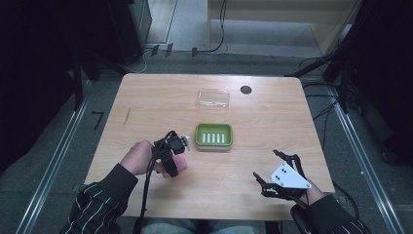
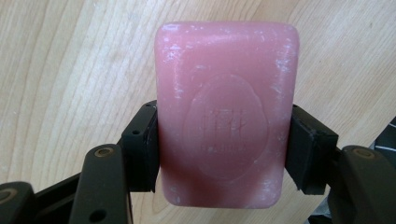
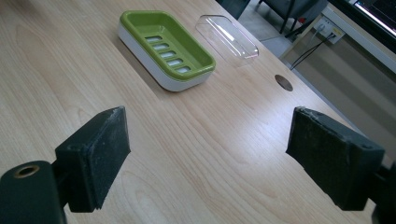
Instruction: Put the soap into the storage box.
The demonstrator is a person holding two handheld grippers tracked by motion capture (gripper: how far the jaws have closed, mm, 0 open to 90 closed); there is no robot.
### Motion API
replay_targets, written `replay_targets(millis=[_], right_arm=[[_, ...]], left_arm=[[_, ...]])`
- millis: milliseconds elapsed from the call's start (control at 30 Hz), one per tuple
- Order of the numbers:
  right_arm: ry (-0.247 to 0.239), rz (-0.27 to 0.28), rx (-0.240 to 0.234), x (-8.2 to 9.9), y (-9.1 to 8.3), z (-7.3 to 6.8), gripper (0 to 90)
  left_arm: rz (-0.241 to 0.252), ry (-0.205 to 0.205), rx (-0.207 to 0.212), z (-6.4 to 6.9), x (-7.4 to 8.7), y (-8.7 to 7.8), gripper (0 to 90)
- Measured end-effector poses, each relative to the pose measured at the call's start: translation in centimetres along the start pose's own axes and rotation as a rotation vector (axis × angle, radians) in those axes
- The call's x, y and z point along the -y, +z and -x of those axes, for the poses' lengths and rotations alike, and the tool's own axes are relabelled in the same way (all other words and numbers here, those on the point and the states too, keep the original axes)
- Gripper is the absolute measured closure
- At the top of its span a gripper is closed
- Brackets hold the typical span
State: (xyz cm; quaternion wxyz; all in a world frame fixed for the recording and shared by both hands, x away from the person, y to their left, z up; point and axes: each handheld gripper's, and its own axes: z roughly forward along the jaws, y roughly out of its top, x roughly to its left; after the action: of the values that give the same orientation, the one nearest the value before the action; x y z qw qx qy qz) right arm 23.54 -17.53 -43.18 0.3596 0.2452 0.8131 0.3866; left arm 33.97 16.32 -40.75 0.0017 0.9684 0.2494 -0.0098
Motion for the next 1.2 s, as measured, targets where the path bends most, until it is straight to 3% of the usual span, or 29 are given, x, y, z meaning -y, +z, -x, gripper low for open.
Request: replay_targets(millis=[1200], right_arm=[[0.000, 0.000, 0.001, 0.0, 0.0, 0.0, 13.3]], left_arm=[[0.017, 0.091, 0.004, -0.2, -2.8, -1.5, 38.6]])
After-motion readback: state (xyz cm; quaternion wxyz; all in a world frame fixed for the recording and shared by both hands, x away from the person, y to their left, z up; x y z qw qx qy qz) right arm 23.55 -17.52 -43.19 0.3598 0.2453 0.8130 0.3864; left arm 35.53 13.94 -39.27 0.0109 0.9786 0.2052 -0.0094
